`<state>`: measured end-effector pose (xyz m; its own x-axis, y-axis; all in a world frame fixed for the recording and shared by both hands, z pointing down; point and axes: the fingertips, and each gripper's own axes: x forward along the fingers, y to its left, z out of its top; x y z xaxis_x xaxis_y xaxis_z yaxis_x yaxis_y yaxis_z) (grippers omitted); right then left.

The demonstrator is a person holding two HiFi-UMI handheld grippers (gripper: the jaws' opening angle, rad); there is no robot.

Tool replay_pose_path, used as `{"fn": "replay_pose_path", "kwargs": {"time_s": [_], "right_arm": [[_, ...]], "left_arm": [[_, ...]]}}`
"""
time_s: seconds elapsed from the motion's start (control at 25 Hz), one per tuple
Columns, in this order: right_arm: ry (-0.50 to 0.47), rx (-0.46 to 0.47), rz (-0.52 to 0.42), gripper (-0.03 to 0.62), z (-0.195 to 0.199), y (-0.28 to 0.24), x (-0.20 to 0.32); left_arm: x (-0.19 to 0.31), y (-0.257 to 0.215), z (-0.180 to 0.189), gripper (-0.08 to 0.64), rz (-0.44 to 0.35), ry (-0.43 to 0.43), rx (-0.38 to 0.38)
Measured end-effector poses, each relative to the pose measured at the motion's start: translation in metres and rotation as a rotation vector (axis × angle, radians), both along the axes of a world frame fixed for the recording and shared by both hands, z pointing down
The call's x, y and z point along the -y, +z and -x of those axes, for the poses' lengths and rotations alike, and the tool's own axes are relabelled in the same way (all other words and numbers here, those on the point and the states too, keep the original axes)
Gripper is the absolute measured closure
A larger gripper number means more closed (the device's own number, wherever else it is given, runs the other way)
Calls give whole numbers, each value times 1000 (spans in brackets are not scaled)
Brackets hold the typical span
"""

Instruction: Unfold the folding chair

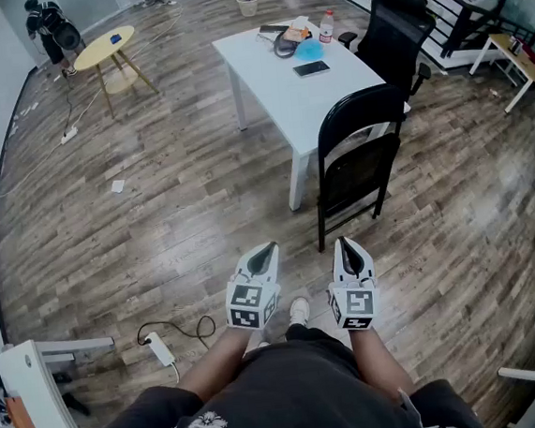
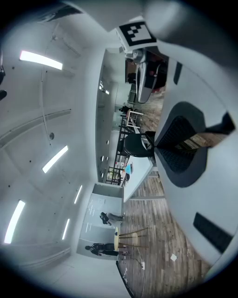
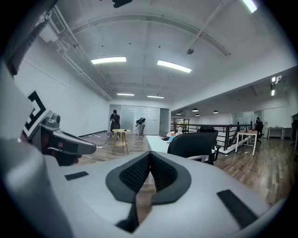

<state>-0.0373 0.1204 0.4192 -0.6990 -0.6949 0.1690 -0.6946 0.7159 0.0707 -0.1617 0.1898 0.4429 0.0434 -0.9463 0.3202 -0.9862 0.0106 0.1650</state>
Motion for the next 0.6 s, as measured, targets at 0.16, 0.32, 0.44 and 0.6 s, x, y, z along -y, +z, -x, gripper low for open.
{"fn": "replay_pose_path", "kwargs": {"time_s": [0.16,0.32,0.44,0.6], "right_arm": [[1,-1,1,577,-6,-1,42],[-6,16,16,577,-7,2,79],[8,27,24,577,-9,3,101],[34,29,44,577,-11,11,125]], "left_arm": [[37,-2,-10,554,3,11,10],[71,-1,-10,554,17,8,16],[92,-1,-8,554,28,4,12],[121,-1,-8,554,42,28,13]]}}
